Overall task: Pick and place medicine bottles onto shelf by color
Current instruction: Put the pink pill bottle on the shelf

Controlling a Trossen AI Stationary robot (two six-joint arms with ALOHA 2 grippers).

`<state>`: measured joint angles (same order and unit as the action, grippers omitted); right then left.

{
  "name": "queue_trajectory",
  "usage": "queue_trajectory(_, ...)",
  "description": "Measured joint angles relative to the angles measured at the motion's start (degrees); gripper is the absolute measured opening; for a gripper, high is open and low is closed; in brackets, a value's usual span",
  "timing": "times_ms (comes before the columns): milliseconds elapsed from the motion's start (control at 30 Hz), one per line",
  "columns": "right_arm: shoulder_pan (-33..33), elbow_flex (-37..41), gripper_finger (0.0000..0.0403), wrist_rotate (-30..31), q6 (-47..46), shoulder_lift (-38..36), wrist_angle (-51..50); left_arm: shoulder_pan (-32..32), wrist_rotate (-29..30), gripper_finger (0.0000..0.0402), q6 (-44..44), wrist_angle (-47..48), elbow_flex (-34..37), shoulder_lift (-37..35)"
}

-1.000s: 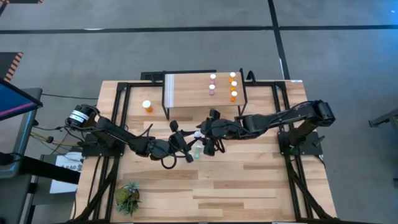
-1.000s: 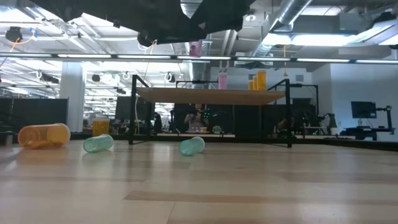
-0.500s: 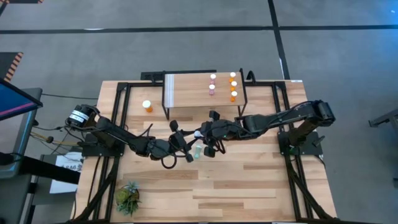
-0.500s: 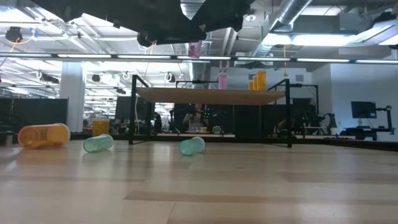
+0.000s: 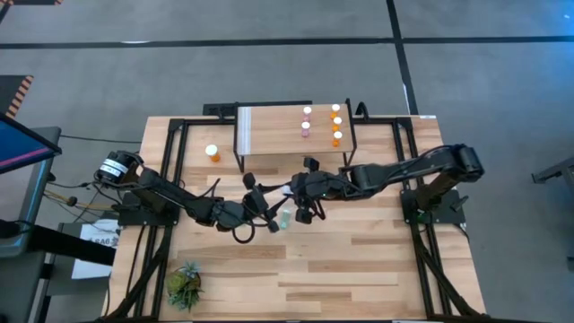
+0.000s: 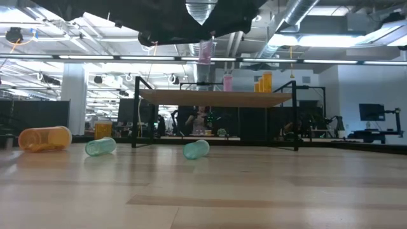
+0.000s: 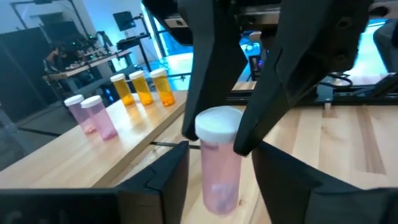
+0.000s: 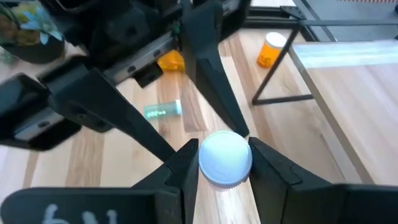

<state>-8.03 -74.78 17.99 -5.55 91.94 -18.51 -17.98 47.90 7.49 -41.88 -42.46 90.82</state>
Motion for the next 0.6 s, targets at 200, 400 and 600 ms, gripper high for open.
queue_trajectory(200,0.1,0.1,0.0136,0.1,0.3,-1.3,-1.2,0.0,2.5,0.0208,0.0,0.5,-0.1,-0.1)
queue_trajectory(400,2.5,0.0,0.0136,0.4,0.9,-3.5,-2.8,-0.3,5.8,0.0237,0.3,4.2,-0.1,-1.1)
queue_trajectory(600,8.3,0.0,0.0136,-0.4,0.9,-6.8,-5.5,-0.8,6.7,0.0245,-1.1,8.1,-0.1,-3.3)
